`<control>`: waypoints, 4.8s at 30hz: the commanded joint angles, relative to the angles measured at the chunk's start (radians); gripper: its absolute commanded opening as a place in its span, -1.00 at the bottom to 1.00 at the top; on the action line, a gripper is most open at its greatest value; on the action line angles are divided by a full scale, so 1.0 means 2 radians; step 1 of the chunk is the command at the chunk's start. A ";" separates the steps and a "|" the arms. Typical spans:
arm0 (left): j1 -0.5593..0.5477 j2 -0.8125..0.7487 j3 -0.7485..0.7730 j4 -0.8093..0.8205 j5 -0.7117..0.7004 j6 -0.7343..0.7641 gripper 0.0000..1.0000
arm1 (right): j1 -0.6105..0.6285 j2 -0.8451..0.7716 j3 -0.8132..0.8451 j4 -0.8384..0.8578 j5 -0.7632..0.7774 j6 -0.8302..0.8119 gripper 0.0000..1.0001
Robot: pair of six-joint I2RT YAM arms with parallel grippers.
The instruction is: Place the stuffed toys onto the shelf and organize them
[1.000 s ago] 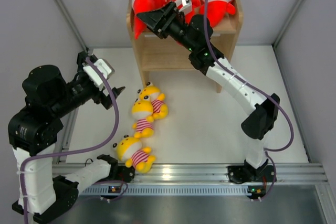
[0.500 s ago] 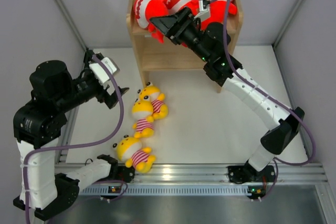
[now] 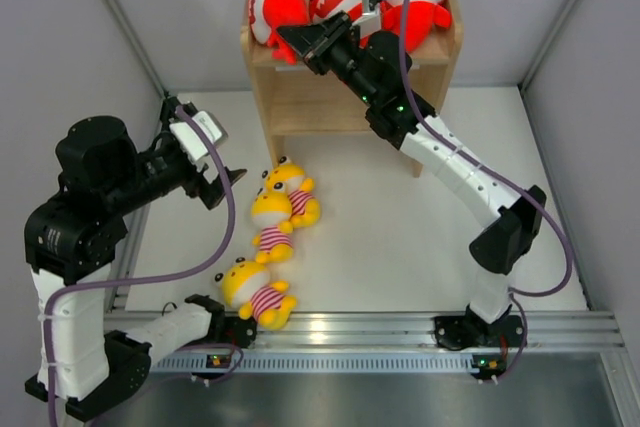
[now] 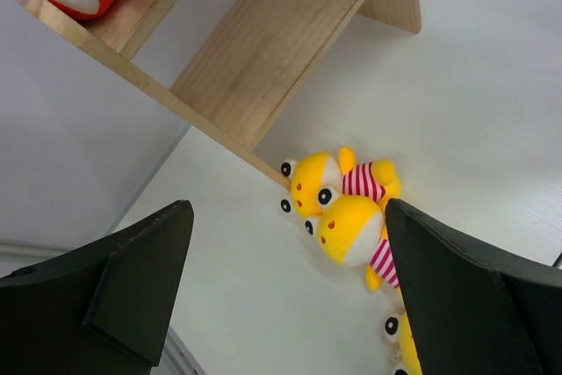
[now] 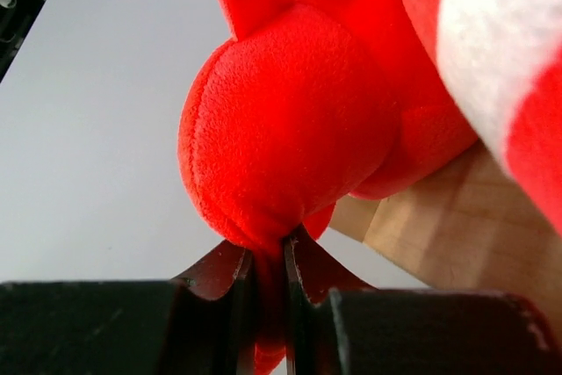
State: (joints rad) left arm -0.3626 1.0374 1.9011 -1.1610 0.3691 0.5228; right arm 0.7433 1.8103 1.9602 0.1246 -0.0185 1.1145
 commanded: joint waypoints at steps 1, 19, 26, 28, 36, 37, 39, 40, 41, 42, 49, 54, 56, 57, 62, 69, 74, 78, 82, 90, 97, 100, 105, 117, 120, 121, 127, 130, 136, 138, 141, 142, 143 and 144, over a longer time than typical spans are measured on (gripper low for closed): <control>0.001 -0.007 -0.003 0.003 0.004 0.002 0.94 | 0.003 0.039 0.048 -0.029 0.006 0.020 -0.85; 0.002 0.000 -0.002 0.005 0.014 0.002 0.93 | 0.026 -0.061 -0.029 -0.053 0.084 -0.083 0.69; 0.000 0.097 0.008 0.115 -0.032 -0.029 0.92 | 0.027 -0.068 -0.031 -0.061 0.071 -0.086 0.82; -0.003 0.124 0.030 0.138 -0.049 -0.019 0.95 | 0.026 -0.069 -0.031 -0.061 0.071 -0.086 0.82; -0.034 0.200 0.048 0.185 -0.087 0.017 0.97 | 0.019 -0.073 -0.034 -0.053 0.066 -0.076 0.82; -0.034 0.197 0.036 0.200 -0.089 0.012 0.97 | 0.018 -0.076 -0.034 -0.053 0.066 -0.074 0.82; -0.034 0.192 0.023 0.241 -0.083 -0.001 0.92 | 0.018 -0.080 -0.040 -0.050 0.070 -0.073 0.81; -0.034 0.192 0.020 0.249 -0.073 -0.005 0.85 | 0.017 -0.084 -0.042 -0.048 0.071 -0.072 0.81; -0.034 0.195 0.022 0.251 -0.069 -0.014 0.73 | 0.017 -0.086 -0.044 -0.048 0.074 -0.072 0.80; -0.034 0.197 0.024 0.252 -0.065 -0.020 0.47 | 0.016 -0.088 -0.048 -0.047 0.076 -0.073 0.80; -0.034 0.202 0.009 0.262 -0.083 -0.033 -0.48 | 0.014 -0.121 -0.089 -0.025 0.079 -0.066 0.81; -0.033 0.199 0.010 0.281 -0.121 -0.043 -0.50 | 0.013 -0.143 -0.120 -0.005 0.069 -0.063 0.81; -0.033 0.201 0.010 0.294 -0.135 -0.041 -0.60 | 0.013 -0.144 -0.117 -0.002 0.058 -0.067 0.81; -0.033 0.202 0.012 0.298 -0.143 -0.041 -0.66 | 0.013 -0.145 -0.113 -0.003 0.055 -0.067 0.81; -0.031 0.209 0.027 0.304 -0.149 -0.041 -0.67 | 0.013 -0.153 -0.109 -0.009 0.044 -0.084 0.79; -0.031 0.219 0.030 0.311 -0.159 -0.037 -0.63 | 0.011 -0.183 -0.077 -0.103 0.045 -0.202 0.61; -0.031 0.225 0.027 0.311 -0.152 -0.038 -0.63 | 0.013 -0.214 -0.068 -0.204 0.084 -0.306 0.43; -0.031 0.219 0.020 0.311 -0.136 -0.047 -0.60 | 0.013 -0.245 -0.096 -0.255 0.169 -0.348 0.33; -0.031 0.215 0.019 0.310 -0.132 -0.050 -0.58 | 0.012 -0.258 -0.118 -0.267 0.248 -0.372 0.32; -0.031 0.206 0.010 0.310 -0.130 -0.053 -0.57 | 0.010 -0.219 -0.103 -0.240 0.263 -0.377 0.26; -0.030 0.203 0.004 0.309 -0.123 -0.054 -0.55 | 0.002 -0.212 -0.142 -0.157 0.285 -0.343 -0.17; -0.031 0.205 0.007 0.310 -0.122 -0.056 -0.55 | 0.003 -0.191 -0.130 -0.148 0.270 -0.319 -0.24; -0.030 0.205 0.005 0.310 -0.119 -0.060 -0.55 | 0.001 -0.175 -0.138 -0.118 0.272 -0.282 -0.49; -0.031 0.214 0.017 0.311 -0.122 -0.062 -0.53 | 0.000 -0.166 -0.168 0.001 0.282 -0.168 -1.00; -0.031 0.217 0.019 0.309 -0.121 -0.064 -0.49 | 0.000 -0.139 -0.136 -0.015 0.281 -0.160 -1.00; -0.030 0.218 0.019 0.311 -0.121 -0.064 -0.46 | 0.000 -0.133 -0.127 -0.020 0.275 -0.160 -1.00; -0.031 0.215 0.016 0.310 -0.127 -0.060 -0.25 | -0.003 -0.114 -0.110 -0.042 0.268 -0.167 -0.92; -0.031 0.205 0.012 0.310 -0.125 -0.059 -0.03 | -0.003 -0.136 -0.133 -0.032 0.266 -0.175 -0.58; -0.030 0.178 0.004 0.298 -0.114 -0.038 0.52 | -0.002 -0.171 -0.149 -0.047 0.242 -0.220 0.23; -0.030 0.165 0.004 0.284 -0.106 -0.034 0.62 | -0.002 -0.186 -0.153 -0.056 0.236 -0.234 0.38; -0.031 0.147 0.007 0.253 -0.083 -0.029 0.76 | 0.003 -0.200 -0.155 -0.074 0.226 -0.269 0.57; -0.031 0.142 0.007 0.245 -0.076 -0.029 0.80 | 0.004 -0.203 -0.155 -0.087 0.220 -0.289 0.64; -0.031 0.131 0.009 0.237 -0.067 -0.028 0.81 | 0.006 -0.212 -0.156 -0.091 0.211 -0.302 0.66; -0.030 0.125 0.010 0.225 -0.063 -0.029 0.81 | 0.006 -0.216 -0.158 -0.096 0.190 -0.315 0.67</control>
State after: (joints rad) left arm -0.4259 1.3590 1.9026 -0.6575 0.1799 0.4511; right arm 0.7506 1.4418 1.6485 -0.0349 0.4442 0.6033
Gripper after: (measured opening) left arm 0.900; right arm 0.827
